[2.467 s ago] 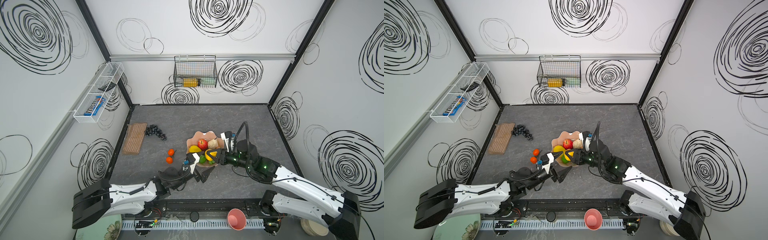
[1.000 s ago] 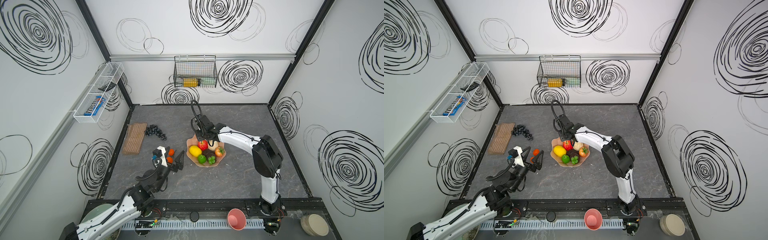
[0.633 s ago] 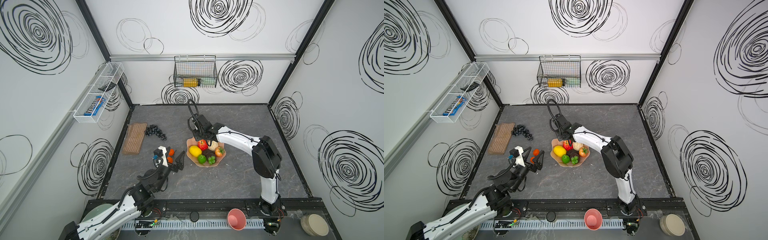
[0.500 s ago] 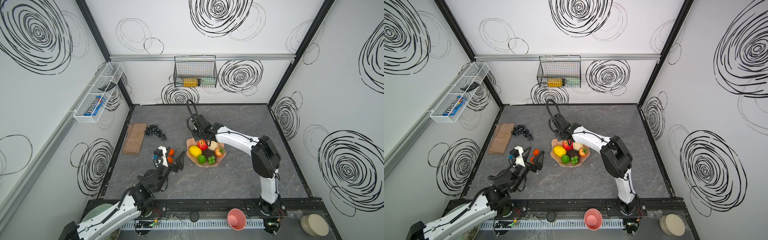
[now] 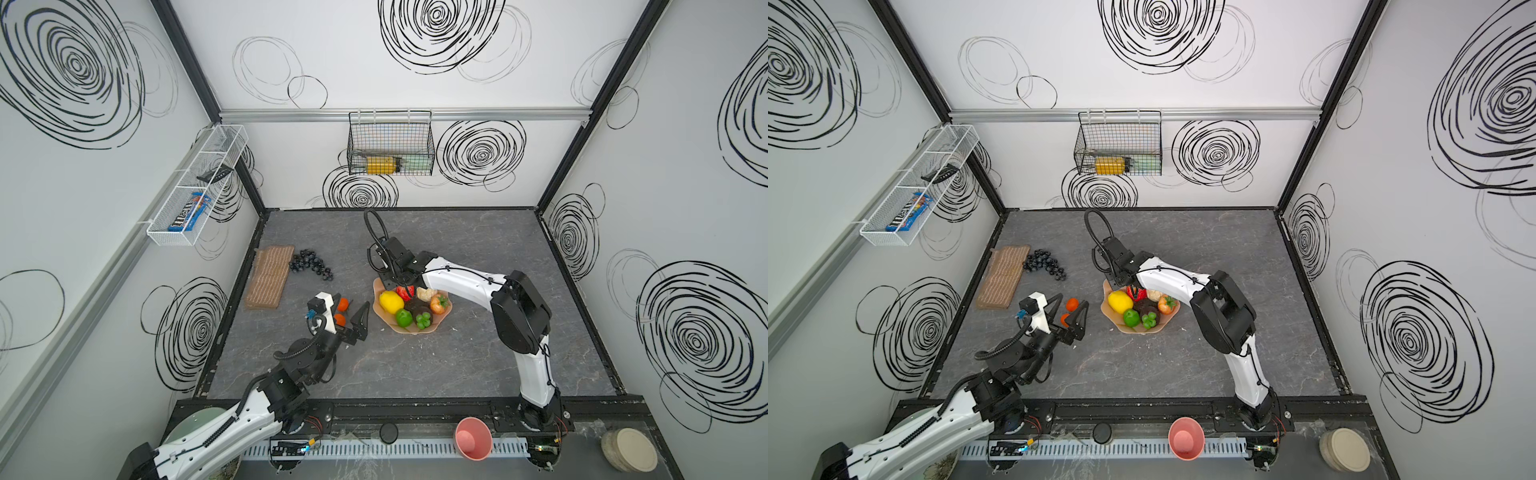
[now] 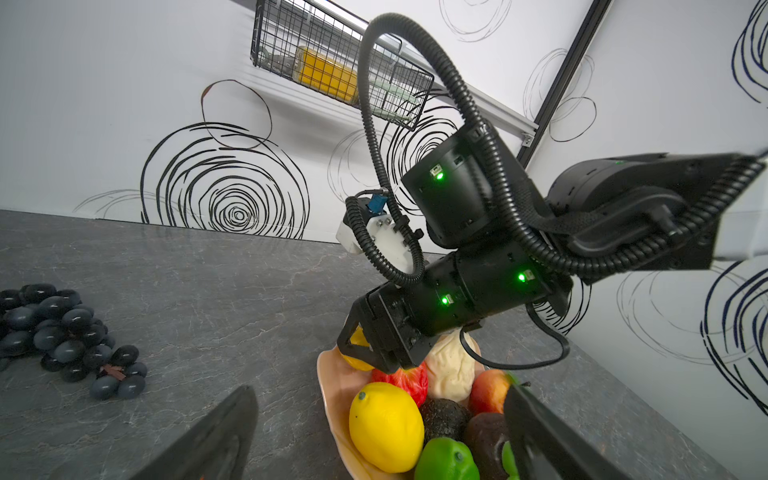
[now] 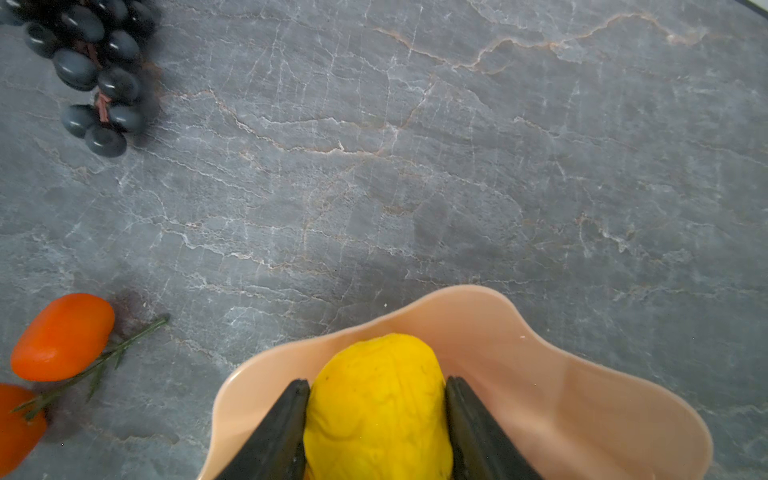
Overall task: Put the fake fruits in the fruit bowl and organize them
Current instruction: 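Lower the yellow lemon into the bowl with the right gripper while the left gripper withdraws, then open and withdraw the right gripper while the left gripper moves toward the orange tomatoes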
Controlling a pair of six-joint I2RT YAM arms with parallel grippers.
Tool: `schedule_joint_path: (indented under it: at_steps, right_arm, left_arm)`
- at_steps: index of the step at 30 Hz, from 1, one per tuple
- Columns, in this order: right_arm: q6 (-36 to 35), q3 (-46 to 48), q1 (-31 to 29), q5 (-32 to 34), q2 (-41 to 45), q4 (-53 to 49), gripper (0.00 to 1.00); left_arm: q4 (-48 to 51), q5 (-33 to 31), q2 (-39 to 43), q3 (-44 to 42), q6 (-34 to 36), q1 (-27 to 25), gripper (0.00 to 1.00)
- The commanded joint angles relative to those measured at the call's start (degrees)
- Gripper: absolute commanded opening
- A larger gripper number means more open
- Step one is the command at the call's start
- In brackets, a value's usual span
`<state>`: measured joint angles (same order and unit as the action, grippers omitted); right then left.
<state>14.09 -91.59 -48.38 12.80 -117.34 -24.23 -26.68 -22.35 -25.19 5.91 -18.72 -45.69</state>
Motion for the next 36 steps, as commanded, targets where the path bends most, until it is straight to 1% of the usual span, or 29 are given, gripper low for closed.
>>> schedule_joint_path:
  at_steps: [1, 4, 12, 16, 21, 24, 27, 29, 30, 32, 33, 36]
  right_arm:
    - [-0.35, -0.74, -0.35, 0.91, 0.53, -1.75, 0.57]
    - [-0.35, -0.68, -0.57, 1.19, 1.1, -1.66, 0.63]
    - [-0.37, -2.0, -0.84, 1.87, 2.41, -2.59, 0.69]
    - [-0.38, -2.51, -0.91, 1.97, 3.63, -3.26, 0.75]
    - [0.56, -2.58, -1.19, 2.34, 6.83, -4.54, 0.84]
    - [2.2, -2.39, -1.15, 2.72, 9.84, -6.13, 0.87]
    - [3.34, 0.64, -1.34, 1.81, 15.19, -5.98, 0.88]
    - [4.21, 4.27, -1.41, 1.17, 20.2, -5.15, 0.88]
    - [4.51, 5.95, -1.5, 0.87, 22.56, -4.66, 0.88]
    - [4.63, 11.09, -1.71, -0.06, 28.64, -2.9, 0.88]
    - [4.63, 13.61, -1.64, -0.79, 31.45, -1.9, 0.88]
    - [4.71, 24.27, -1.85, -3.1, 42.23, 3.78, 0.88]
  left_arm:
    - [-2.15, -0.15, -0.12, 0.94, 0.02, 0.03, 0.96]
    - [-2.24, -0.15, -0.29, 0.97, 0.08, 0.01, 0.96]
    - [-2.2, -0.39, -0.54, 0.99, 0.03, -0.04, 0.96]
    - [-2.16, -0.58, -0.61, 1.03, 0.02, 0.05, 0.96]
    - [-0.68, -0.5, -1.54, 2.06, -0.19, -0.01, 0.96]
    - [2.7, -2.41, -1.4, 3.06, -2.28, 0.87, 0.96]
    - [4.69, -0.55, -1.0, 3.22, -4.7, 3.47, 0.96]
    - [7.02, 0.67, -1.84, 3.96, -6.33, 5.8, 0.96]
    - [9.38, 0.06, -2.53, 5.11, -7.99, 6.4, 0.96]
    - [16.16, -4.53, -4.99, 9.09, -10.29, 6.41, 0.96]
    - [18.32, -5.82, -6.22, 10.57, -11.03, 6.25, 0.96]
    - [24.02, -8.06, -11.16, 14.59, -13.38, 5.79, 0.96]
